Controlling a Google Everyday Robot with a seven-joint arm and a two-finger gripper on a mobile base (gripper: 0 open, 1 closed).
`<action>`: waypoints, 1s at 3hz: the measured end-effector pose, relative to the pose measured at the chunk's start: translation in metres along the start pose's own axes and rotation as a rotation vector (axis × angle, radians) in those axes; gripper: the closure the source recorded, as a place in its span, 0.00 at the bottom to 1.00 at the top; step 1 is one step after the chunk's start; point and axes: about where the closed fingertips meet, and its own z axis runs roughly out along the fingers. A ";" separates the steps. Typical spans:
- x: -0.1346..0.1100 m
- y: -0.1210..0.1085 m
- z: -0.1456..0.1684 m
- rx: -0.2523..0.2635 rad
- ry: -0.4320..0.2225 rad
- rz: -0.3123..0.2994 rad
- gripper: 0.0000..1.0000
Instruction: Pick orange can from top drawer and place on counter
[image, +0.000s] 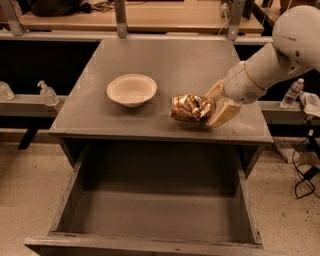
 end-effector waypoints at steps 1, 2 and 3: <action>-0.001 0.000 0.003 -0.003 -0.001 -0.002 0.53; -0.002 0.000 0.005 -0.006 -0.002 -0.003 0.30; -0.002 0.001 0.007 -0.010 -0.003 -0.004 0.06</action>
Offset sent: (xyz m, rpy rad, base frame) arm 0.0006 0.0015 -0.0011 0.0004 0.0004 0.0017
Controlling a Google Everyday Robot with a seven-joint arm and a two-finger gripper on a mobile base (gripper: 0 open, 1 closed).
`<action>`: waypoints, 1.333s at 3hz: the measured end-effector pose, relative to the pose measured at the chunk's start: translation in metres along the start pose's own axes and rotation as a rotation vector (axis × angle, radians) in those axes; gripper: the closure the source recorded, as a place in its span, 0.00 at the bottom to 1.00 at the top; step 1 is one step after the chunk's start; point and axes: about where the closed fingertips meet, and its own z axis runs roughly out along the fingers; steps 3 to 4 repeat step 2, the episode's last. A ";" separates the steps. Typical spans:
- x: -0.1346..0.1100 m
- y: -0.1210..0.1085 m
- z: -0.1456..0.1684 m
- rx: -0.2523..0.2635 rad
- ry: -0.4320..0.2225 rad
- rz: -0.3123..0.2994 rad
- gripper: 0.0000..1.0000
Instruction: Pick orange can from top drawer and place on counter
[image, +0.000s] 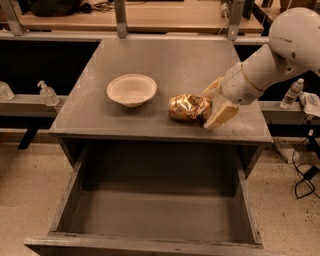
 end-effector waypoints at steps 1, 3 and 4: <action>-0.001 0.000 0.001 -0.003 -0.001 -0.001 0.00; -0.001 0.000 0.001 -0.003 -0.001 -0.001 0.00; -0.001 0.000 0.001 -0.003 -0.001 -0.001 0.00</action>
Offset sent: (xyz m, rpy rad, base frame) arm 0.0000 0.0011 -0.0009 0.0002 0.0016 0.0020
